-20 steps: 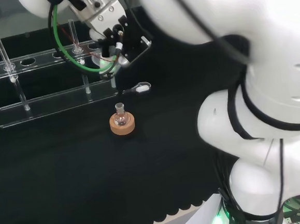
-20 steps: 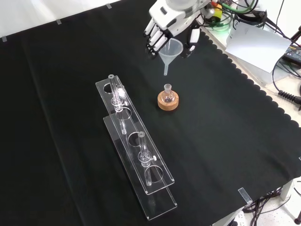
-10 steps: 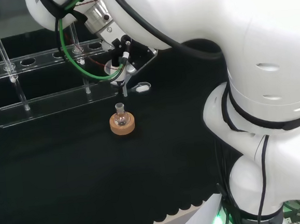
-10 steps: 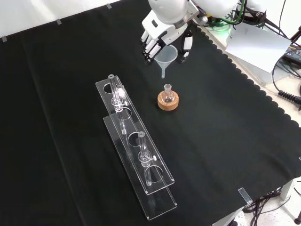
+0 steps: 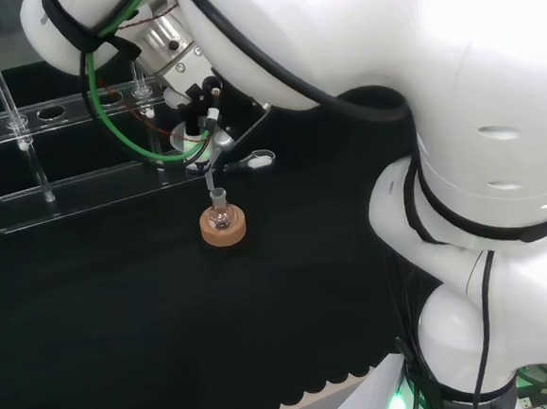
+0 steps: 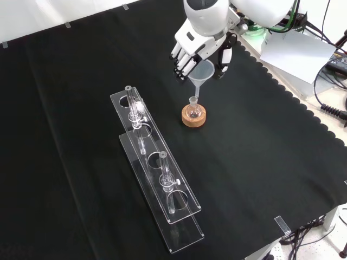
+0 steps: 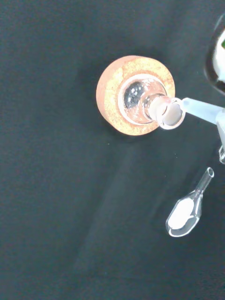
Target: Place the funnel on the round-bottom flask.
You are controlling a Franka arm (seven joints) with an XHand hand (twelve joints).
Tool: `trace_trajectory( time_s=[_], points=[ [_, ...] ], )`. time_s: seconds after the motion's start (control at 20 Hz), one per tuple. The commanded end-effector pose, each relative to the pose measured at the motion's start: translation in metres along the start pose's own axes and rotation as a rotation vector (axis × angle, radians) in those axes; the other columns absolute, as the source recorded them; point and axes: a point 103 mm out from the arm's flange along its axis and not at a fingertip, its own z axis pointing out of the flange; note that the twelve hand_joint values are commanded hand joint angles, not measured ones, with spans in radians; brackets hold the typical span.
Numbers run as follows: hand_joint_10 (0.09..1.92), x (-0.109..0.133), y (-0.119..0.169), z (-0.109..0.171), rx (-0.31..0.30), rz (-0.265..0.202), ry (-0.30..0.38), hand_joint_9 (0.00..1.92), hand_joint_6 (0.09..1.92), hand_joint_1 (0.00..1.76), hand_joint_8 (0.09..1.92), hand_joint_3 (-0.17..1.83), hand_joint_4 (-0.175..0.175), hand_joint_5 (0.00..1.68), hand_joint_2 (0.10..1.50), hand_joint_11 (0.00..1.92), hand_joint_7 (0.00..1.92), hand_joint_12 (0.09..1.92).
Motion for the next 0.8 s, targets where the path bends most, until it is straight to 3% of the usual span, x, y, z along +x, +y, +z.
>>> trace_trajectory(
  time_s=[0.05, 0.8],
  points=[
    [0.39, 0.0042, 0.0040, 0.0065, 0.016, -0.001, 0.001, 0.98, 0.70, 0.89, 0.67, 0.65, -0.030, 0.76, 0.81, 0.69, 0.62, 1.15],
    [0.39, -0.0044, 0.0109, 0.0085, 0.017, 0.005, 0.001, 0.98, 0.70, 0.89, 0.67, 0.65, -0.031, 0.76, 0.81, 0.69, 0.62, 1.15]
  ],
)
